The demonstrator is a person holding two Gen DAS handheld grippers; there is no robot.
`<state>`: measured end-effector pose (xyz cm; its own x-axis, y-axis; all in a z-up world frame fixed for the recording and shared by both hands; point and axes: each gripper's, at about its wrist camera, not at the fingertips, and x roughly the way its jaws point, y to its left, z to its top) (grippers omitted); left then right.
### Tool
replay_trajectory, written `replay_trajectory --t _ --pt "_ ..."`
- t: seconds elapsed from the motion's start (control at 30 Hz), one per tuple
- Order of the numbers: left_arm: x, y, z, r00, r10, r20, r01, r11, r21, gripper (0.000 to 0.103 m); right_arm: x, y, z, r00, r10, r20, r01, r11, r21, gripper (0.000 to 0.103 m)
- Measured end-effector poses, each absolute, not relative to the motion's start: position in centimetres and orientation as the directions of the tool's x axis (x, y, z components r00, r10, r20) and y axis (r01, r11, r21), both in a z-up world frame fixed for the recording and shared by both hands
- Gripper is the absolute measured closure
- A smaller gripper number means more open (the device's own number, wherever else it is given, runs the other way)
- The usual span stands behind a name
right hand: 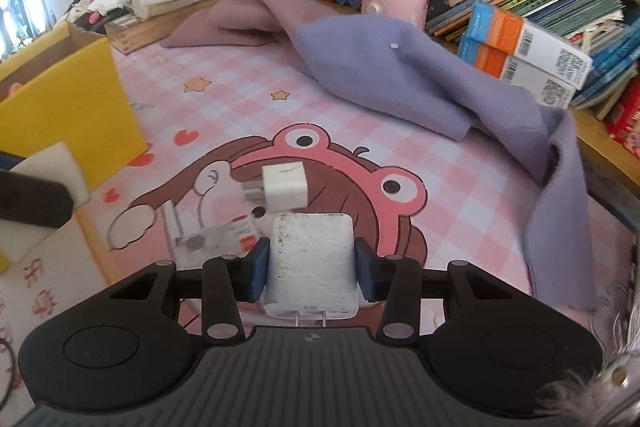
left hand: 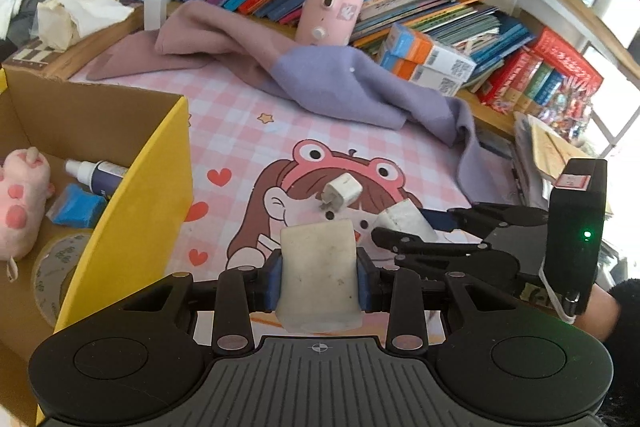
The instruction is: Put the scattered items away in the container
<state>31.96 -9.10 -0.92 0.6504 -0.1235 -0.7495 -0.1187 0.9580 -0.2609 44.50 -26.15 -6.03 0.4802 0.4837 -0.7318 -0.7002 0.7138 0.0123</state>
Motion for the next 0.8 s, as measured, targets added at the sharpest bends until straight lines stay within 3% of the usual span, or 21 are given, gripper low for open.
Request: replay_trajectory --t 0.8 --pt "20.4 -6.6 0.8 0.697 -0.281 -0.660 0.040 0.934 -0.356 0.072 26.7 -28.2 0.9 0.570 0.462 -0.680 -0.578 0.813 0.068 0.062"
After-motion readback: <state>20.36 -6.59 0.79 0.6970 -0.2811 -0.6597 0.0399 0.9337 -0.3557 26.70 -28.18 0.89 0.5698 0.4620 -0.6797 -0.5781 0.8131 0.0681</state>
